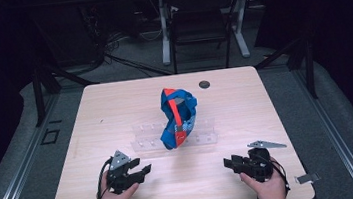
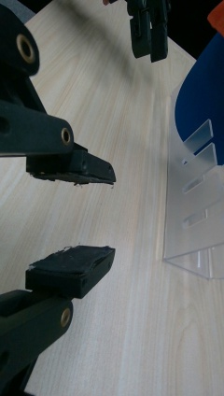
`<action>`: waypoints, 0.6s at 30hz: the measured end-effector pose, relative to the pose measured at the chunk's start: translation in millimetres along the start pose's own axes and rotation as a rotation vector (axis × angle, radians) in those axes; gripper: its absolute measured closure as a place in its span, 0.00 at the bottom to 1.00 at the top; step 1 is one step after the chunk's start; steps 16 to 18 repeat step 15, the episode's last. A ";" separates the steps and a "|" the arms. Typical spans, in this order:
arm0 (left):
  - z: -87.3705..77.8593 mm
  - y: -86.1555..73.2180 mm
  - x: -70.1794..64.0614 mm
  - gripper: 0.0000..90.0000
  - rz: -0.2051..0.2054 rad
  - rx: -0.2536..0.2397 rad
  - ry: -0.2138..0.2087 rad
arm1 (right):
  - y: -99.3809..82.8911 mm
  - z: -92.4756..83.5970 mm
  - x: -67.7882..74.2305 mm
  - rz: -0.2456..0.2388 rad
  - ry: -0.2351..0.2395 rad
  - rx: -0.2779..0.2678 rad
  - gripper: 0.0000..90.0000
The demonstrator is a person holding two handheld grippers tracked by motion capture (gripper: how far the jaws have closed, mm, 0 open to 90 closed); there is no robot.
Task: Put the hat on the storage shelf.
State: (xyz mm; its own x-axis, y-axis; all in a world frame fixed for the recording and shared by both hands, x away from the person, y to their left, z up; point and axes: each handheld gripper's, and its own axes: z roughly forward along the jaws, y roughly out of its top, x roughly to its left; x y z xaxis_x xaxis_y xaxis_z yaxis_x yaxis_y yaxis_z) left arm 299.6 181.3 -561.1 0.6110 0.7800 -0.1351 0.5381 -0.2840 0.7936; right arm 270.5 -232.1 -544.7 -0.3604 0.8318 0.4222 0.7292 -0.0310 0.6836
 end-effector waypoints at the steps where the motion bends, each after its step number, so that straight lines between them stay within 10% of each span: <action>1: 0.0 0.1 -0.6 0.52 0.009 0.007 0.010 | -0.5 0.4 -1.8 -0.003 0.002 0.007 0.63; 11: 0.3 0.4 -8.2 0.51 0.051 -0.004 0.064 | -1.7 5.8 -6.1 -0.025 0.001 0.020 0.60; 18: 7.6 5.8 -16.1 0.53 0.047 -0.021 0.014 | -0.3 3.6 -6.1 -0.028 0.014 -0.014 0.55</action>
